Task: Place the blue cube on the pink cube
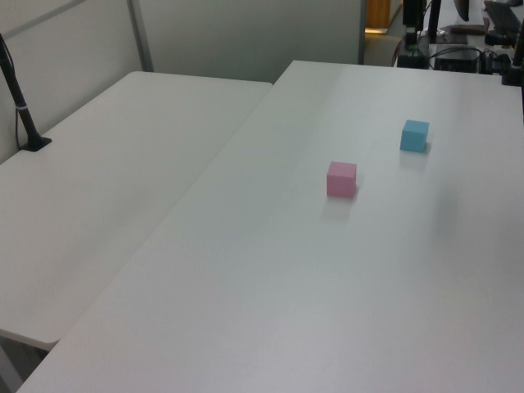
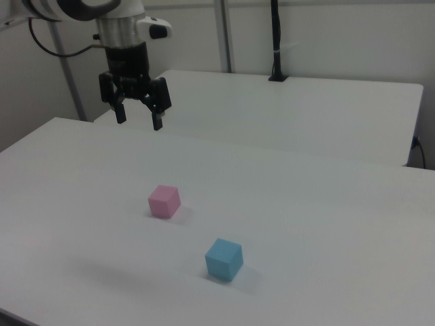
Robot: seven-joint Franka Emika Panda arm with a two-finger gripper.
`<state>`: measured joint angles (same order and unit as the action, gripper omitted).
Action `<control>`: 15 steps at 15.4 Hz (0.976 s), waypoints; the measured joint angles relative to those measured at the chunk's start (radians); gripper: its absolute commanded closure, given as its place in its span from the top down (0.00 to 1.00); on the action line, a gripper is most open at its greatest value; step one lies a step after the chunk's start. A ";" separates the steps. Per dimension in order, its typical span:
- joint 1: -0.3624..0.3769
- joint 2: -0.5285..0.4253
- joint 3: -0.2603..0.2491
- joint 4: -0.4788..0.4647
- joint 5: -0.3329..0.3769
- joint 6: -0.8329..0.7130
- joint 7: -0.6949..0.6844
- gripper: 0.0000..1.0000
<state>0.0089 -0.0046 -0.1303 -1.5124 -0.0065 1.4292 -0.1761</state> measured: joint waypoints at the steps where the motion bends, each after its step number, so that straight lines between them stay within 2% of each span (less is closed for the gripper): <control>1: -0.014 -0.012 -0.007 -0.017 -0.010 -0.003 -0.025 1.00; 4: -0.040 -0.037 -0.011 -0.104 -0.051 0.029 -0.073 1.00; 9: -0.108 -0.105 -0.013 -0.370 -0.069 0.333 -0.101 1.00; 15: -0.212 -0.126 -0.013 -0.565 -0.077 0.554 -0.232 1.00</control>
<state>-0.2034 -0.1303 -0.1430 -2.0771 -0.0838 1.9829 -0.4079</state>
